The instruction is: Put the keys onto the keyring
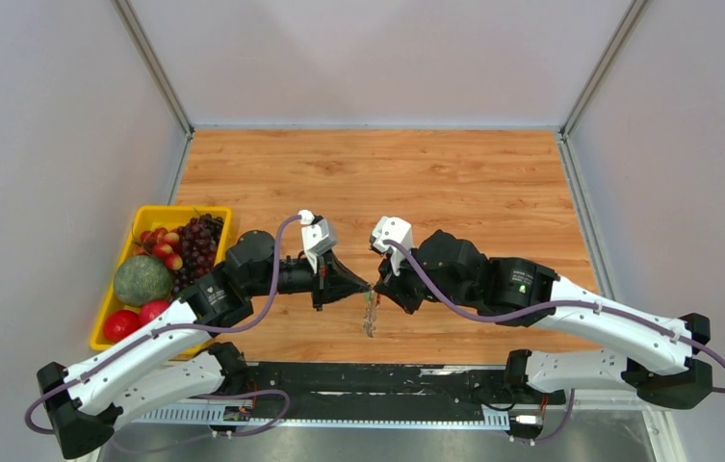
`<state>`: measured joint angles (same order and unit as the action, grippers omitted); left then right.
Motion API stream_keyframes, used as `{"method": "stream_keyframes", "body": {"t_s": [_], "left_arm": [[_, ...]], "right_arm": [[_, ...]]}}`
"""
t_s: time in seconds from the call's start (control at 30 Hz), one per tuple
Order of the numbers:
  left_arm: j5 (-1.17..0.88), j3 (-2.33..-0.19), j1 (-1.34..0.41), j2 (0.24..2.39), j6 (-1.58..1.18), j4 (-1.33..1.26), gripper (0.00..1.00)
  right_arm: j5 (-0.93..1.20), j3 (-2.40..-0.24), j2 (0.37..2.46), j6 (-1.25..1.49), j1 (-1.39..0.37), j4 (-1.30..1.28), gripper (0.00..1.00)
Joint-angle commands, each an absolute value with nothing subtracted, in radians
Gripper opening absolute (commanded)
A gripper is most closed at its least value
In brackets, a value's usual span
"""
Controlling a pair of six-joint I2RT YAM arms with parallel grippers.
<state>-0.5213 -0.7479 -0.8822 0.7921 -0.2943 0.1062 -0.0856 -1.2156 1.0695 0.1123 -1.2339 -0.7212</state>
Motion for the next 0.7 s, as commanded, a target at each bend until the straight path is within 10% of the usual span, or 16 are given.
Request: {"method": "stream_keyframes", "body": {"t_s": [0.0, 0.67], "left_arm": [[-0.519, -0.801, -0.886, 0.78, -0.269, 0.11, 0.0], [-0.54, -0.8, -0.888, 0.782, -0.265, 0.104, 0.0]], "right_arm": [[-0.102, -1.265, 1.071, 0.135, -1.24, -0.712, 0.0], [-0.106, -1.293, 1.1, 0.153, -1.24, -0.726, 0.0]]}}
